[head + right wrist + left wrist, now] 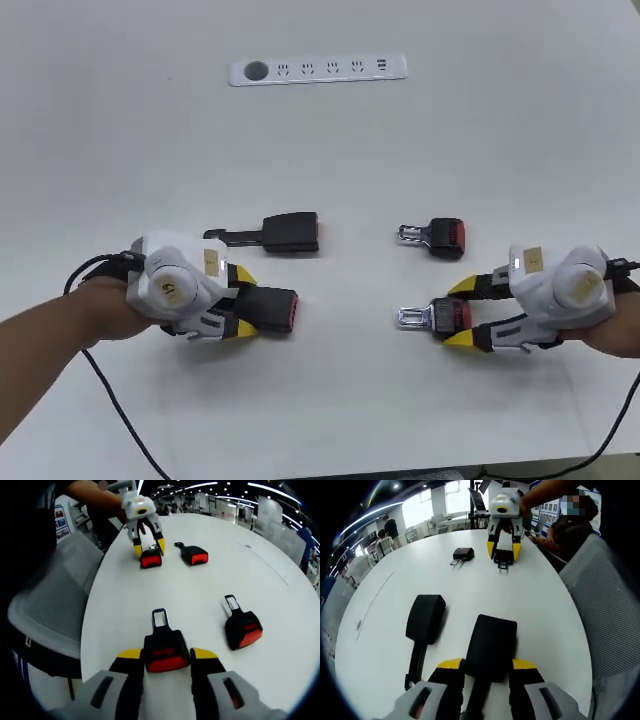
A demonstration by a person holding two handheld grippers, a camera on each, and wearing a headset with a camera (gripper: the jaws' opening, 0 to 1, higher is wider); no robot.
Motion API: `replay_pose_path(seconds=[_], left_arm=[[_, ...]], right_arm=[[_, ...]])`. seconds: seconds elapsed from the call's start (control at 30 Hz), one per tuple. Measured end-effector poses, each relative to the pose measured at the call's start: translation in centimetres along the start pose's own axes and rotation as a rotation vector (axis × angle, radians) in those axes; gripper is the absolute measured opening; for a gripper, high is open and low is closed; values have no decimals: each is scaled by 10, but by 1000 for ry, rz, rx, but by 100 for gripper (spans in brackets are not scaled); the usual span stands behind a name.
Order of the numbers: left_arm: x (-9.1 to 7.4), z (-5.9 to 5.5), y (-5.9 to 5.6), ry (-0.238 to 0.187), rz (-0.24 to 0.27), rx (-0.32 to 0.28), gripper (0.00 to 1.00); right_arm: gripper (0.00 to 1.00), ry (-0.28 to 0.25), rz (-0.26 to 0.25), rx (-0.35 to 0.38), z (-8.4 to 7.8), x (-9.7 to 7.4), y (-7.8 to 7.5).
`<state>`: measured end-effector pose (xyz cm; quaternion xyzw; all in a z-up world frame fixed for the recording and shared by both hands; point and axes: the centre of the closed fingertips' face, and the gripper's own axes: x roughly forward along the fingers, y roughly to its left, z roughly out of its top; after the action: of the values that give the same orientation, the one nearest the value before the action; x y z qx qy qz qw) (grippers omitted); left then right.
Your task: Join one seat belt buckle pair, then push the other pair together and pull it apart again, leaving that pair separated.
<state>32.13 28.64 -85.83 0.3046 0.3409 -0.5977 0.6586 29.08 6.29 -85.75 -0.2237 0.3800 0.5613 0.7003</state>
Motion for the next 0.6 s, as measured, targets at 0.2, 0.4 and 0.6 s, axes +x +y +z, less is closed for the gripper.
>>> replay_pose_path(seconds=[0.2,0.4,0.6], left_arm=[[0,0,-1,-3,3,9,35],[1,-1,0,12,2,-2,35],[1,-1,-1,28,7,-16,35]], right_arm=[[37,-2,-4,11,2,0,0],[37,3,-6,-3,4,1,-1],[36,2,-1,-4,8,5,0]])
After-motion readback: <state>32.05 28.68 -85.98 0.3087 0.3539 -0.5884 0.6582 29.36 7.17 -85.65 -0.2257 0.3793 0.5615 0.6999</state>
